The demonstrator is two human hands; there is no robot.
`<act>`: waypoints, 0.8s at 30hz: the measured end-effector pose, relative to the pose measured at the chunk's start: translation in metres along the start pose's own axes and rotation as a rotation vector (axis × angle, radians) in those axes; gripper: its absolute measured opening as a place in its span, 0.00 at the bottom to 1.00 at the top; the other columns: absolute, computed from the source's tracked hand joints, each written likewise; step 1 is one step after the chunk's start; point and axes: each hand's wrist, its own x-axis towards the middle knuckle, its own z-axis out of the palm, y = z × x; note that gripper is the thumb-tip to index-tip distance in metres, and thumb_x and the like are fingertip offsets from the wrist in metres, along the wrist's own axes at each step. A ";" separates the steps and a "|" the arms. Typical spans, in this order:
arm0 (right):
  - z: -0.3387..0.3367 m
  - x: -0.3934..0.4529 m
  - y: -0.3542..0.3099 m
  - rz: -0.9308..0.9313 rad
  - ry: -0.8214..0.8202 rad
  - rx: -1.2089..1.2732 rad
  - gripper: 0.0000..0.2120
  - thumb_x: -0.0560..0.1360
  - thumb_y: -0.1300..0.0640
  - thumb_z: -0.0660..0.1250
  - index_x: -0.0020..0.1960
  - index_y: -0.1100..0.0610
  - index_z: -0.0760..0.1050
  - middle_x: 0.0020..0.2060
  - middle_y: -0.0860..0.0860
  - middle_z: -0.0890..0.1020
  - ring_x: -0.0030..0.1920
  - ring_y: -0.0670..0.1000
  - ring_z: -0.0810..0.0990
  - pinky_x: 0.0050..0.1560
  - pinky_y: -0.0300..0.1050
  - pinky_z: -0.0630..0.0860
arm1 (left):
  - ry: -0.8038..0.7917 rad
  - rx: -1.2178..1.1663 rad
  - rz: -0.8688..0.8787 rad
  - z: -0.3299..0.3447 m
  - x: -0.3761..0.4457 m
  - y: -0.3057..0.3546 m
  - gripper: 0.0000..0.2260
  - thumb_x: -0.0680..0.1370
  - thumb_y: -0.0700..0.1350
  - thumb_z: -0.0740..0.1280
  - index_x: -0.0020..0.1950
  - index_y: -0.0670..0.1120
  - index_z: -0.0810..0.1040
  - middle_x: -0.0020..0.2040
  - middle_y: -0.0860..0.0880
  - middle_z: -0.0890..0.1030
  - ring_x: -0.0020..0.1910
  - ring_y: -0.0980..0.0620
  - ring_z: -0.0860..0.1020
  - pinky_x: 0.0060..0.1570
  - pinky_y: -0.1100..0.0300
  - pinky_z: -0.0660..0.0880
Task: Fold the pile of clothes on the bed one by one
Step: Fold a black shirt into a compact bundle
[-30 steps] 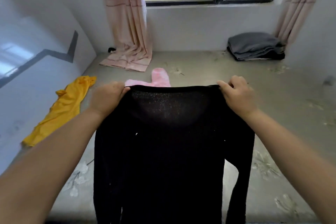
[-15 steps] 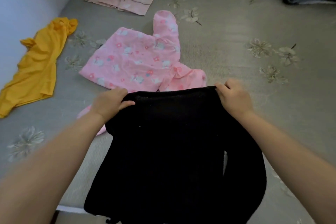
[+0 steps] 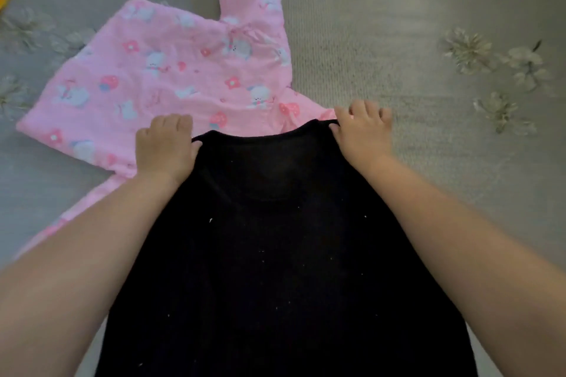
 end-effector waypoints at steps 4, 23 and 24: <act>0.042 -0.012 -0.003 0.089 -0.072 0.001 0.18 0.80 0.53 0.51 0.67 0.59 0.65 0.60 0.58 0.72 0.61 0.58 0.66 0.60 0.54 0.57 | -0.040 -0.174 0.188 0.050 -0.030 0.040 0.20 0.78 0.44 0.60 0.69 0.38 0.66 0.71 0.41 0.65 0.72 0.42 0.58 0.66 0.47 0.57; 0.035 -0.058 0.044 0.168 -0.137 0.425 0.24 0.78 0.54 0.58 0.72 0.58 0.60 0.70 0.57 0.63 0.70 0.56 0.61 0.68 0.54 0.58 | -0.383 0.063 0.218 0.078 -0.046 0.083 0.27 0.80 0.54 0.52 0.75 0.44 0.49 0.76 0.47 0.49 0.75 0.49 0.47 0.71 0.51 0.47; 0.025 -0.080 0.048 0.230 -0.086 0.420 0.25 0.76 0.54 0.61 0.70 0.61 0.62 0.68 0.59 0.66 0.68 0.58 0.65 0.66 0.54 0.60 | -0.326 0.007 0.199 0.071 -0.052 0.090 0.26 0.80 0.52 0.53 0.75 0.43 0.52 0.76 0.46 0.52 0.75 0.48 0.49 0.71 0.51 0.49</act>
